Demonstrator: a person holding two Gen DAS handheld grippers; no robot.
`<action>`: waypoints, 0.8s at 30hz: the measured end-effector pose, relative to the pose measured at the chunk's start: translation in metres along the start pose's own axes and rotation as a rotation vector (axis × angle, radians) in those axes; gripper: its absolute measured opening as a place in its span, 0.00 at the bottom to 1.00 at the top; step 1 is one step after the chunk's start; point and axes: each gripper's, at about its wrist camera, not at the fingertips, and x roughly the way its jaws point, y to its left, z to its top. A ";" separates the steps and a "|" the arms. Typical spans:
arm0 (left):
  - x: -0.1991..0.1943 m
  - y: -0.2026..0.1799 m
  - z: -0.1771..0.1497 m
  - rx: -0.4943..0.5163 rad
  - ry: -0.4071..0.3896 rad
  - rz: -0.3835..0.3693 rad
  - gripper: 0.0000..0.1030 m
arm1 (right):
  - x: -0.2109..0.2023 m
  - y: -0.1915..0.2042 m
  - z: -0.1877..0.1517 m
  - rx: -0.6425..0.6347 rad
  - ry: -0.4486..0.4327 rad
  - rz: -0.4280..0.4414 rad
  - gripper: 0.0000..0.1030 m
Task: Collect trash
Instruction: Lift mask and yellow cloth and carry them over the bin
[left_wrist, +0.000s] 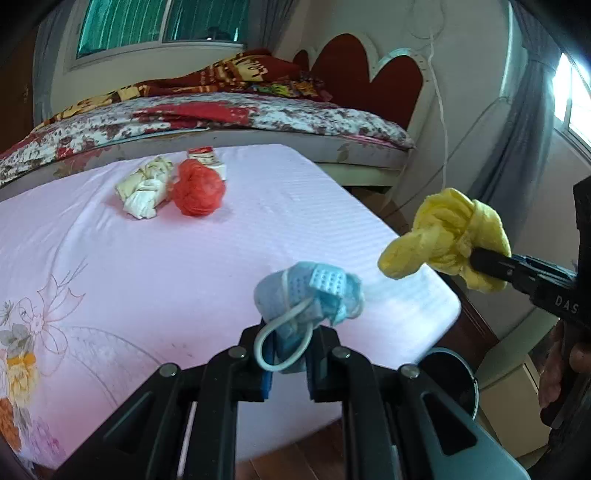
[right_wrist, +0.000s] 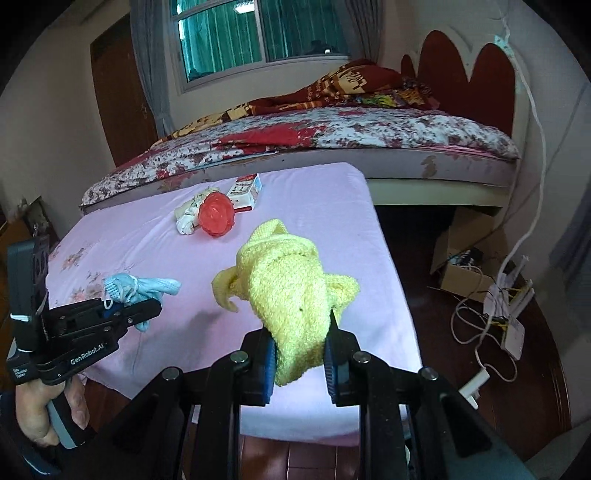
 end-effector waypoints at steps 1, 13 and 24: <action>-0.003 -0.005 -0.002 0.011 -0.003 0.000 0.14 | -0.006 -0.002 -0.003 0.010 -0.005 -0.001 0.22; -0.016 -0.065 -0.017 0.121 -0.008 -0.035 0.14 | -0.069 -0.043 -0.041 0.136 -0.057 -0.041 0.22; -0.011 -0.116 -0.027 0.197 0.019 -0.091 0.14 | -0.106 -0.078 -0.062 0.178 -0.076 -0.106 0.22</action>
